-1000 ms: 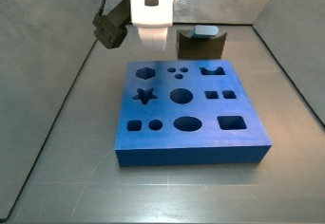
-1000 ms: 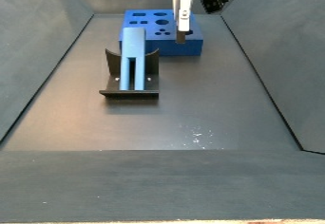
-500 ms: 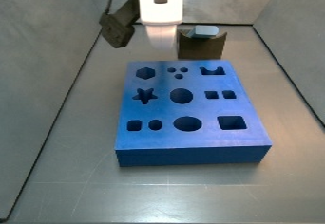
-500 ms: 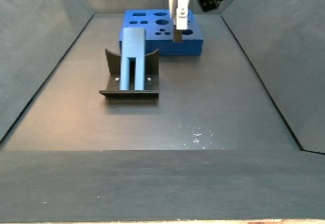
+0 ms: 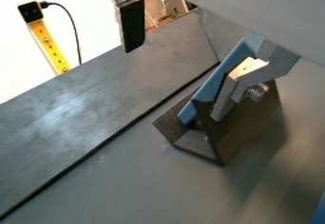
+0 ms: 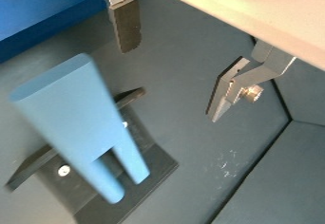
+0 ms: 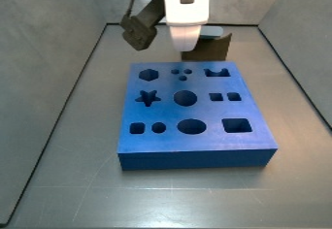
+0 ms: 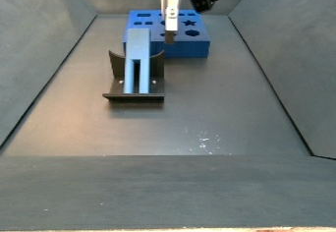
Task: Pick up the square-circle object. Move up. Place the square-circle object on the fixture. Regrasp the square-circle object. Move to above the board. Insert the square-circle object.
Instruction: Regrasp the square-circle object.
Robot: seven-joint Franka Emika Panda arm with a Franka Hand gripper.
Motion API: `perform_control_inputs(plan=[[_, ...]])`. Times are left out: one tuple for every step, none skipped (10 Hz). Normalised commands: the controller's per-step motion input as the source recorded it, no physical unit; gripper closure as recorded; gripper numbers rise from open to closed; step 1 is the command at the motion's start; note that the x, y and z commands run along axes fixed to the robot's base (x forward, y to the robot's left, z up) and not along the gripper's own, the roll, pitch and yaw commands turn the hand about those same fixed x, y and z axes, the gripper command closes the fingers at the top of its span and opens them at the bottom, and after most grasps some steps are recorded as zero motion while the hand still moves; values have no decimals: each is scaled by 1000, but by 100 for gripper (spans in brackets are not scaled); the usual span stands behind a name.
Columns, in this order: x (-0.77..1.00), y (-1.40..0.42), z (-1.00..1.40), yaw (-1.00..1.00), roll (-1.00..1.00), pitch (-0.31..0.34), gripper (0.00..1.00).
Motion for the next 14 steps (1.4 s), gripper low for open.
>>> perform_control_inputs(plan=[[1000,-38,-45,18,131,35,0],[1000,-39,-47,14,131,49,0],[1000,-42,-46,13,130,75,0],[1000,-42,-49,12,131,84,0],[1000,-44,-45,17,128,104,0],[997,-44,-43,20,124,114,0],[924,-38,-43,29,124,127,0],[871,-35,-38,38,124,129,0],[799,-32,-37,50,126,129,0],[768,-34,-40,56,127,129,0],[710,-36,-38,63,127,126,0],[664,-35,-32,65,126,122,0],[603,-34,-34,66,127,121,0],[566,-33,-37,68,129,123,0]])
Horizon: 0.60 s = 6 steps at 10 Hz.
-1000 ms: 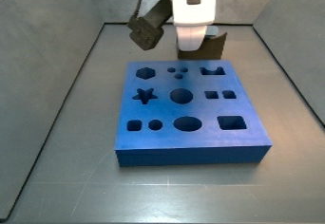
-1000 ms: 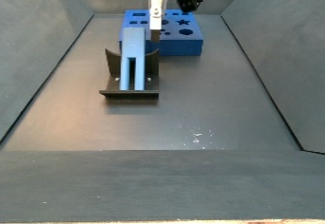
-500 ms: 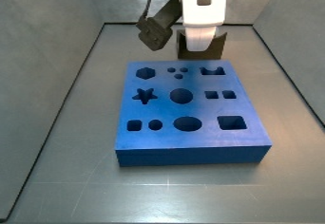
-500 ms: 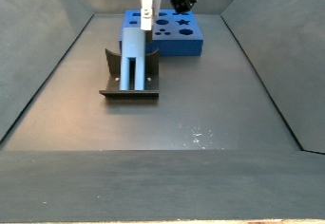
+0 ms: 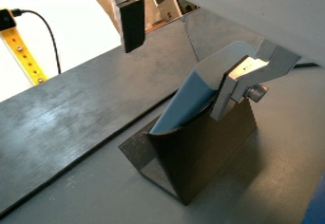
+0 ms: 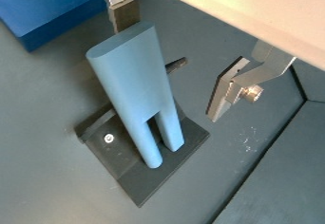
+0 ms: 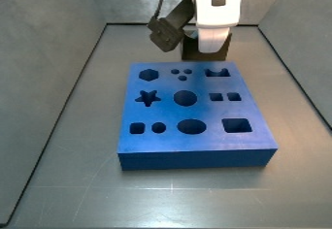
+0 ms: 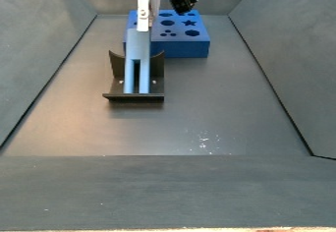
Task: Pick up the square-circle object. Move up. Place the square-circle object on the fixture. Regrasp the square-circle object. Move to above the board. Insert the square-circle object.
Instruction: Regrasp the square-circle object.
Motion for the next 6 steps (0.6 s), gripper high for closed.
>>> perform_control_inputs(plan=[[519,-34,-33,66,128,120,0],[482,-35,-33,66,122,115,0],[444,-32,-36,65,120,114,0],[410,-31,-37,63,123,115,0],[366,-31,-34,63,127,117,0],[333,-32,-31,61,127,116,0]])
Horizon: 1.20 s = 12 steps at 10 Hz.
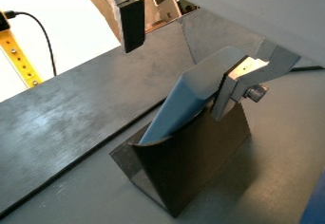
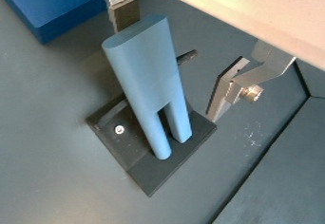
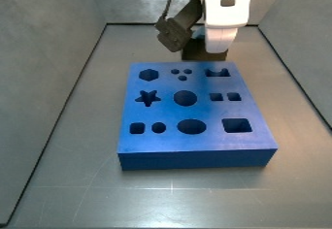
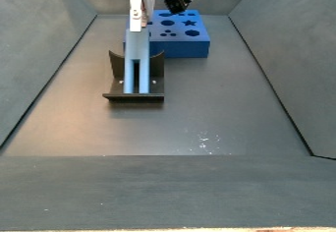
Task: Pick up the square-circle object. Move up. Place the square-circle object on the fixture. Regrasp the square-circle object. Move to above the board. Insert the square-circle object.
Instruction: Regrasp the square-circle object, then move to above the board.
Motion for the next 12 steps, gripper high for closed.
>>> perform_control_inputs(plan=[[287,-32,-34,62,127,117,0],[259,-32,-36,62,129,119,0],[230,-34,-41,62,132,122,0],[213,-34,-43,62,134,123,0],[203,-34,-40,62,135,123,0],[179,-35,-35,59,134,124,0],[0,0,0,0,0,0,100],[-250,394,1000,-238,-185,326,100],[-250,394,1000,-239,-185,326,100],[-246,379,1000,-143,-196,289,100],[-234,358,1000,-26,-180,229,100],[-227,343,1000,37,-156,182,100]])
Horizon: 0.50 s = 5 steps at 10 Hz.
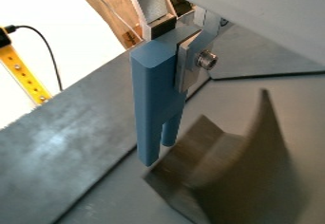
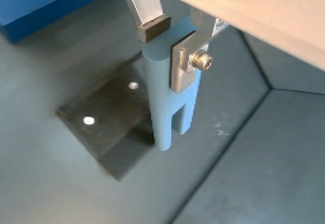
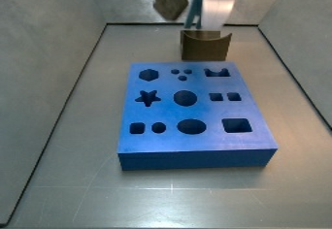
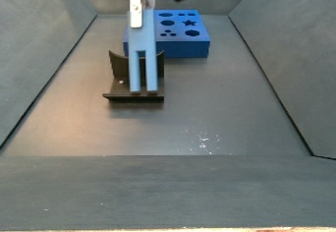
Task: Pick up the square-circle object. Move up. Place the square-circle object on the fixture. Regrasp the square-circle object. Move to above the board. Insert the square-circle object.
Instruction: Move to above the board.
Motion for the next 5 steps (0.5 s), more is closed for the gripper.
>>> perform_control_inputs(plan=[[-223,330,1000,74,-123,133,100],[-217,317,1000,83,-106,99,100],[-208,297,1000,78,-92,62,100],[-202,284,1000,68,-86,42,100],[-197,274,1000,60,-88,34,100]])
